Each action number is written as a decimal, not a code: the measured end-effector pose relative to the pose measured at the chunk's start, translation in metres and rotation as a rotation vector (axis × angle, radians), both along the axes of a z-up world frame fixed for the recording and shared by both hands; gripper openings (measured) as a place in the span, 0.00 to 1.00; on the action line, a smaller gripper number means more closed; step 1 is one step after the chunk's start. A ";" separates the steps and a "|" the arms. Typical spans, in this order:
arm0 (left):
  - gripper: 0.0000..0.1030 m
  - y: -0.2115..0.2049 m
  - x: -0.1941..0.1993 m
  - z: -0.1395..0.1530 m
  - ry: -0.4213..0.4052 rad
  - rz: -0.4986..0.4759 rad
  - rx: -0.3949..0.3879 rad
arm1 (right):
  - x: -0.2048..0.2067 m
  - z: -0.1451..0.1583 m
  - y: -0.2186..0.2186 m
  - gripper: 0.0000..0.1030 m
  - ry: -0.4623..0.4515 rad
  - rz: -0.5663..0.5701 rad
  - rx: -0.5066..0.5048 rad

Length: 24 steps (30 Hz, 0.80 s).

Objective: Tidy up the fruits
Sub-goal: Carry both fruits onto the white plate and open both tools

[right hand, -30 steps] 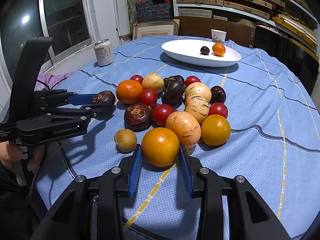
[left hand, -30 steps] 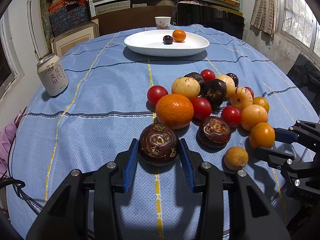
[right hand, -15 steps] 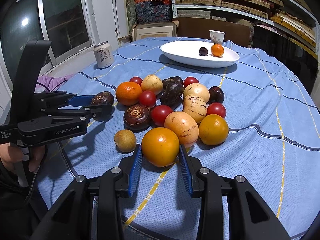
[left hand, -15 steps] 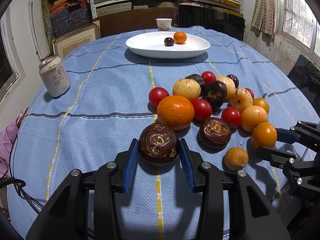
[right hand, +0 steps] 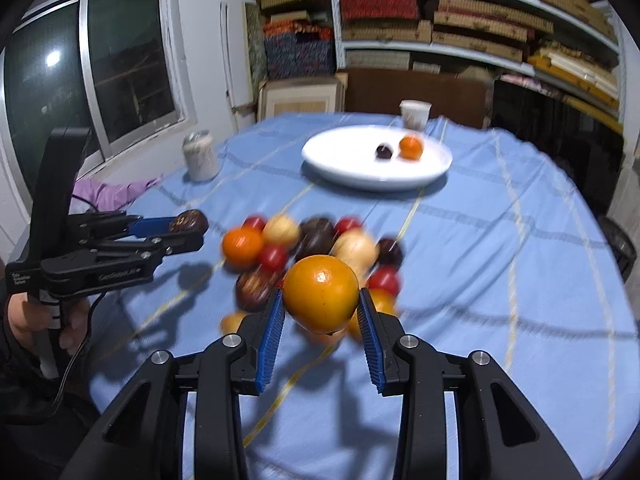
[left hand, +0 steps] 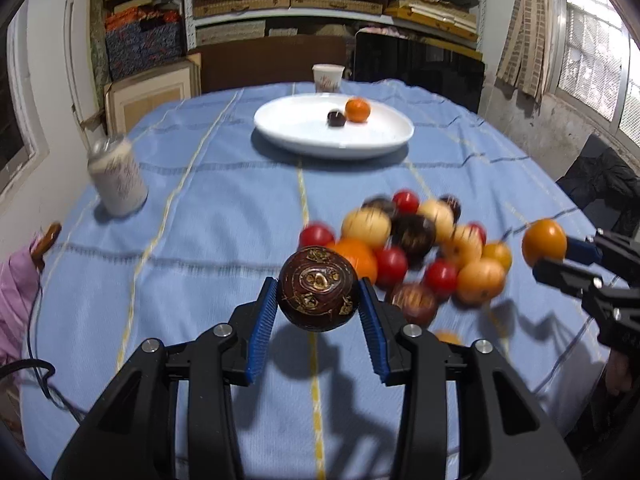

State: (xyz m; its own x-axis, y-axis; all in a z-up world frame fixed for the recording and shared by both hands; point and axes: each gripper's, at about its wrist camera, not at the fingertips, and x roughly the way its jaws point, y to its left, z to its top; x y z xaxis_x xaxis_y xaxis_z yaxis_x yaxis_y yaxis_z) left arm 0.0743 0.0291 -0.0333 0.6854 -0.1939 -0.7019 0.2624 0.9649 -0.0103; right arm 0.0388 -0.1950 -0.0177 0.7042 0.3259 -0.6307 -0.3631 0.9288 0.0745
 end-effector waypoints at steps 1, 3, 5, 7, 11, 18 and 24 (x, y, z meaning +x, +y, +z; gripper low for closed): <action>0.39 -0.004 0.008 0.006 -0.012 -0.007 0.007 | 0.009 0.006 -0.003 0.36 -0.014 -0.009 -0.007; 0.39 -0.013 0.025 0.018 -0.029 -0.023 0.007 | 0.031 0.019 -0.009 0.36 -0.036 -0.025 -0.012; 0.39 -0.025 0.051 0.032 -0.051 -0.037 0.007 | 0.057 0.029 -0.013 0.36 -0.046 -0.032 -0.006; 0.39 -0.034 0.079 0.039 -0.055 -0.041 0.007 | 0.080 0.036 -0.015 0.36 -0.055 -0.041 -0.012; 0.39 -0.053 0.143 0.040 -0.032 -0.043 0.010 | 0.149 0.034 -0.010 0.36 -0.036 -0.048 -0.039; 0.39 -0.063 0.235 -0.004 0.094 0.009 0.017 | 0.237 -0.005 0.003 0.37 0.052 -0.057 -0.077; 0.68 -0.049 0.236 -0.002 0.070 0.047 -0.024 | 0.242 -0.009 0.002 0.49 0.040 -0.058 -0.065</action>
